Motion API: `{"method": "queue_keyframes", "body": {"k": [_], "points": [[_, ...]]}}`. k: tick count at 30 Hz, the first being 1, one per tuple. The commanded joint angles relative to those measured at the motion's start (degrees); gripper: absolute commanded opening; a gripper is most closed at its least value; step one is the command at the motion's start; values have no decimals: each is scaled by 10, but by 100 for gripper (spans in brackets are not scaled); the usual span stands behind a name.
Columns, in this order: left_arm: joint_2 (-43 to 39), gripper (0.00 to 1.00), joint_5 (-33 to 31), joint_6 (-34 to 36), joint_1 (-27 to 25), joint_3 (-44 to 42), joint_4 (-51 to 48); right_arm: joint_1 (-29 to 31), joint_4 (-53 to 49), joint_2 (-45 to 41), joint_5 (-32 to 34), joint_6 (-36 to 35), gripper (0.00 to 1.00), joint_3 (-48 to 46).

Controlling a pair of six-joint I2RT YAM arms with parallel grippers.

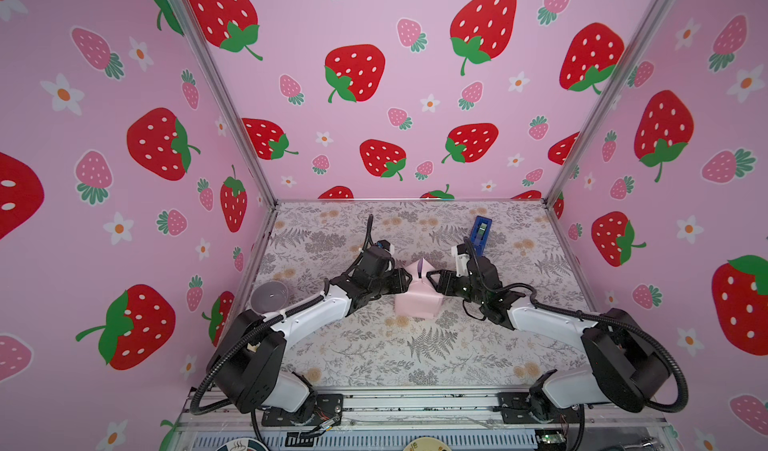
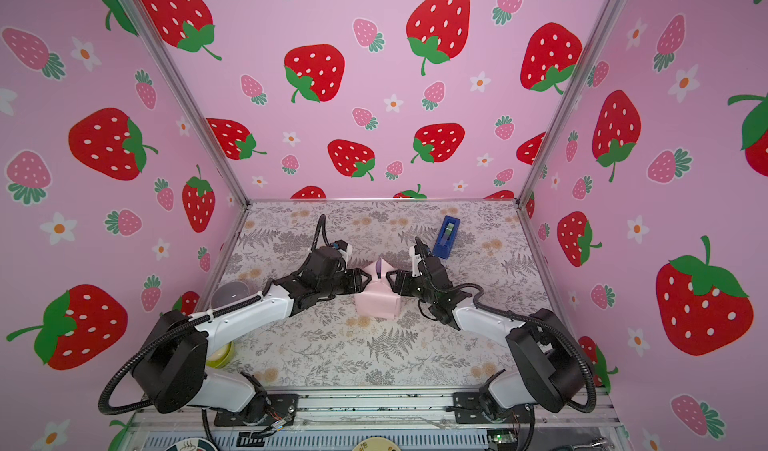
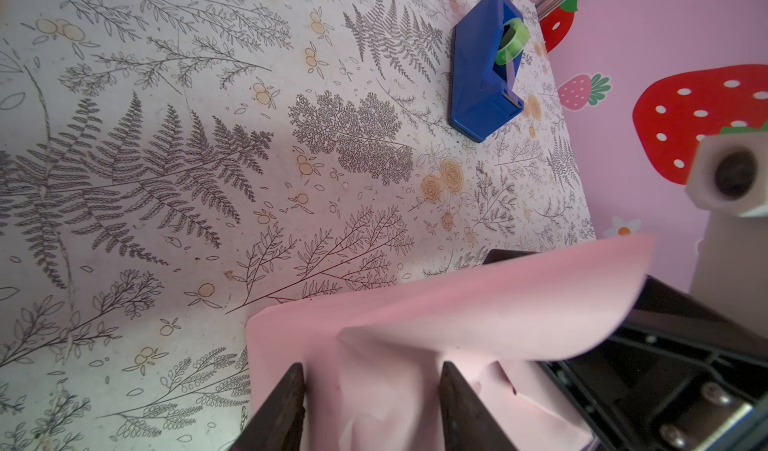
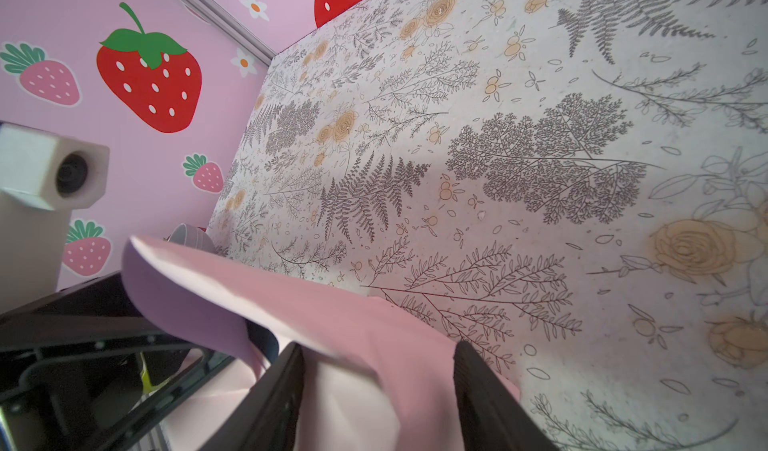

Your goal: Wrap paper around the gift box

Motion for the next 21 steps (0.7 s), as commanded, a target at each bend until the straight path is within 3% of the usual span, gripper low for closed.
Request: {"method": "queue_keyframes", "body": {"k": [1,13,21], "points": [[21,54,4,12,1,-1,-76,12,-87,15,-10,-19,59,-8],[21,56,24,-5,21,25,-52,12,-86,20,-14,-21,59,-7],[8,56,1,-22,26,29,-40,12,-89,17,-12,-21,59,-5]]}}
